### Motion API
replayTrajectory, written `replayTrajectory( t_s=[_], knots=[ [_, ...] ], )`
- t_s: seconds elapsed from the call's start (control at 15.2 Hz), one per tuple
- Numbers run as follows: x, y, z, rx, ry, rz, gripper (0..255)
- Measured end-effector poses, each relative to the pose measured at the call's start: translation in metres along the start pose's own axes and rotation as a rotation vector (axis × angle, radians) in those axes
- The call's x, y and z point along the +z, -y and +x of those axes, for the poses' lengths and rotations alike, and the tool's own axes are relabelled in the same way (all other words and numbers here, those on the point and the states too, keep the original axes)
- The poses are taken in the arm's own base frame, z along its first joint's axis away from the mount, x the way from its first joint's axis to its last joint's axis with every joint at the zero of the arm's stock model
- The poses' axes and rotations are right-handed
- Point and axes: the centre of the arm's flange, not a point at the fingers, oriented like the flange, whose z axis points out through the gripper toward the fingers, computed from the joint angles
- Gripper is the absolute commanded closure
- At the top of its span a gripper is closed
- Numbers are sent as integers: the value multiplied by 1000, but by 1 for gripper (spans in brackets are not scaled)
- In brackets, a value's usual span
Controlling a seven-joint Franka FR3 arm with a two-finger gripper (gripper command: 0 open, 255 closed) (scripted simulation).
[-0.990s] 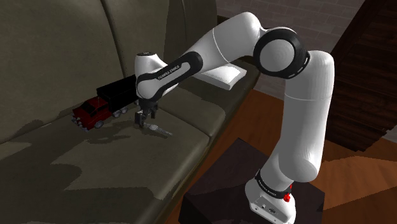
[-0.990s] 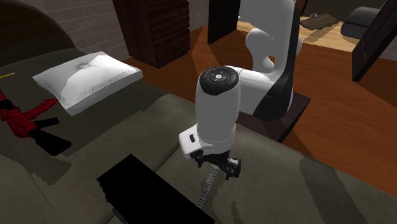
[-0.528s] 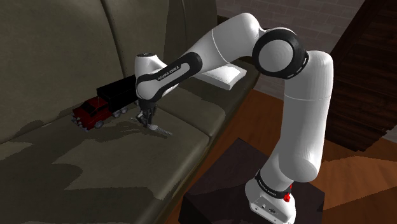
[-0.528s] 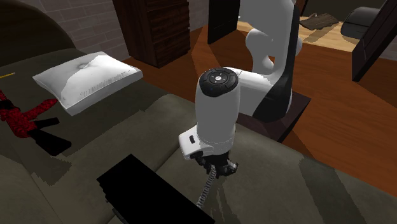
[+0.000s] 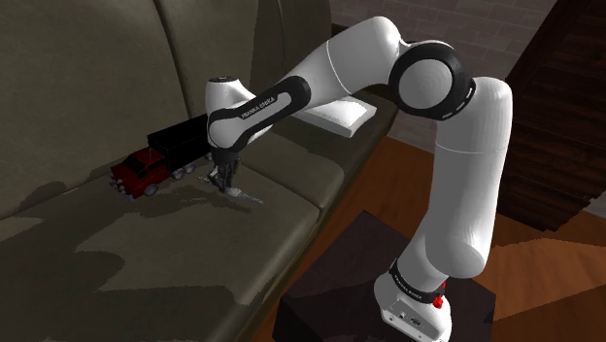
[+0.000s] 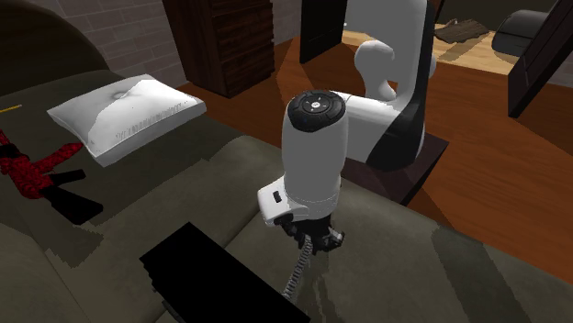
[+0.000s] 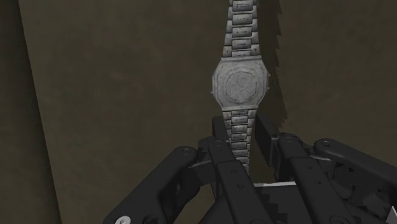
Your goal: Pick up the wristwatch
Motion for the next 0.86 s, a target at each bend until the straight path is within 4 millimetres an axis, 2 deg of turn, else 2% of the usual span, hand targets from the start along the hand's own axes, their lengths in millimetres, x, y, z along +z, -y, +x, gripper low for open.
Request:
replayTrajectory(
  t_s=[0.86],
  knots=[
    [-66, 3, -1, 0, 0, 0, 255]
  ],
)
